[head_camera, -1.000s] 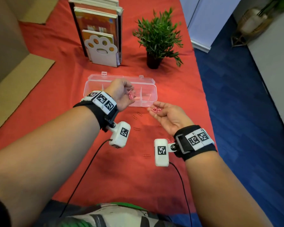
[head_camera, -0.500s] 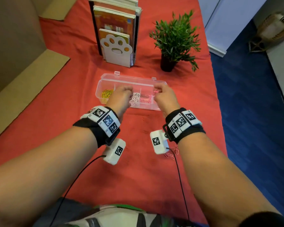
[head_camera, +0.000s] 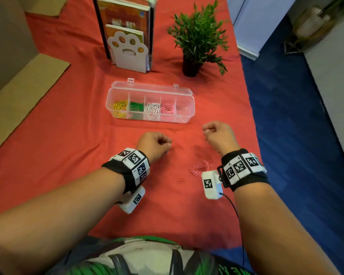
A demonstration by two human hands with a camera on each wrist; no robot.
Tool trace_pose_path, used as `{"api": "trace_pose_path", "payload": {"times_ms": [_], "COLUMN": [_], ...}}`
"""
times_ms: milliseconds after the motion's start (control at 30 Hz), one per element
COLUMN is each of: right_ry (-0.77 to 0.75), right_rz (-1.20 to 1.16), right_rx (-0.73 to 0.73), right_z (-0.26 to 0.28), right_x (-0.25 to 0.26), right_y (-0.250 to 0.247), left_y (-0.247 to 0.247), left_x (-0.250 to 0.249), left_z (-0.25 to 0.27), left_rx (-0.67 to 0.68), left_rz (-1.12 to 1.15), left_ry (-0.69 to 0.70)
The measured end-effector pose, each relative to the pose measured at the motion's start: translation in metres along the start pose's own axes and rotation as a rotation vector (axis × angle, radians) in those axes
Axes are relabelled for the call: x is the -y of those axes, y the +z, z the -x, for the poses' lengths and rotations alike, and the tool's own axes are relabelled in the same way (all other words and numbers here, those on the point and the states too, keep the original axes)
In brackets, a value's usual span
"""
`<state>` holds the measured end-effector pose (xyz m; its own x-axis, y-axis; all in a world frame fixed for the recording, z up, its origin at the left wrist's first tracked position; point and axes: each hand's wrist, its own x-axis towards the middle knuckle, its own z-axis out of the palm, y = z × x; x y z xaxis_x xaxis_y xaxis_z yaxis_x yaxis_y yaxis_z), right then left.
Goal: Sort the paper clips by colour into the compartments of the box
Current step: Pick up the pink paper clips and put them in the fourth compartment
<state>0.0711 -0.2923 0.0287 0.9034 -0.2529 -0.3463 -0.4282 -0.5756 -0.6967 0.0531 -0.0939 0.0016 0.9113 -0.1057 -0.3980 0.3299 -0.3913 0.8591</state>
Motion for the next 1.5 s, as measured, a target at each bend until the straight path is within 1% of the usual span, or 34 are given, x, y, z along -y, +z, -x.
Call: {"api": "trace_pose_path", "payload": {"times_ms": [133, 233, 300, 367, 433, 500, 567, 633, 667, 733, 800, 833, 900, 967, 1000, 1067, 1133, 1233, 1367, 1500], "right_ry": [0.088, 0.130, 0.105, 0.033, -0.024, -0.043, -0.045, -0.027, 0.003, 0.077, 0.139, 0.171, 0.250, 0.314, 0.333, 0.354, 0.374, 0.365, 0.307, 0.281], "right_rz": [0.243, 0.324, 0.392, 0.471, 0.509, 0.525, 0.519, 0.460, 0.407, 0.237, 0.000, -0.131, -0.401, -0.659, -0.761, -0.924, -1.051, -1.113, -1.028, -0.938], "right_rx": [-0.003, 0.004, 0.003, -0.013, -0.029, -0.032, -0.017, 0.006, 0.011, 0.021, 0.037, 0.047, 0.078, 0.123, 0.140, 0.158, 0.157, 0.160, 0.143, 0.136], "right_z": [0.033, 0.048, 0.053, 0.056, 0.057, 0.056, 0.053, 0.048, 0.045, 0.040, 0.037, 0.037, 0.041, 0.046, 0.048, 0.051, 0.054, 0.056, 0.057, 0.058], "right_x": [-0.046, -0.068, -0.078, -0.084, -0.085, -0.084, -0.081, -0.077, -0.075, -0.073, -0.073, -0.072, -0.068, -0.062, -0.062, -0.062, -0.063, -0.064, -0.068, -0.070], "right_y": [-0.008, -0.006, 0.000, 0.011, 0.021, 0.027, 0.029, 0.026, 0.024, 0.020, 0.018, 0.018, 0.015, 0.010, 0.009, 0.006, 0.005, 0.003, 0.000, -0.006], "left_y": [0.031, 0.051, 0.063, 0.072, 0.078, 0.081, 0.081, 0.079, 0.078, 0.072, 0.064, 0.060, 0.056, 0.054, 0.053, 0.049, 0.048, 0.053, 0.064, 0.074], "left_x": [-0.001, -0.004, -0.004, -0.002, 0.001, 0.003, 0.004, 0.006, 0.008, 0.011, 0.012, 0.011, 0.008, 0.000, -0.005, -0.016, -0.020, -0.021, -0.021, -0.024], "left_z": [0.005, 0.008, 0.010, 0.012, 0.013, 0.013, 0.013, 0.011, 0.010, 0.010, 0.009, 0.007, 0.003, 0.002, 0.003, 0.005, 0.006, 0.007, 0.006, 0.006], "left_rx": [0.124, 0.208, 0.296, 0.360, 0.382, 0.398, 0.416, 0.413, 0.398, 0.327, 0.256, 0.244, 0.267, 0.279, 0.280, 0.301, 0.334, 0.362, 0.379, 0.334], "left_rz": [-0.365, -0.568, -0.692, -0.811, -0.899, -0.958, -0.987, -0.982, -0.963, -0.862, -0.657, -0.537, -0.243, 0.087, 0.214, 0.386, 0.501, 0.545, 0.513, 0.455], "left_ry": [0.123, 0.251, 0.350, 0.428, 0.463, 0.474, 0.464, 0.434, 0.416, 0.370, 0.282, 0.229, 0.061, -0.163, -0.252, -0.343, -0.385, -0.411, -0.397, -0.377]}}
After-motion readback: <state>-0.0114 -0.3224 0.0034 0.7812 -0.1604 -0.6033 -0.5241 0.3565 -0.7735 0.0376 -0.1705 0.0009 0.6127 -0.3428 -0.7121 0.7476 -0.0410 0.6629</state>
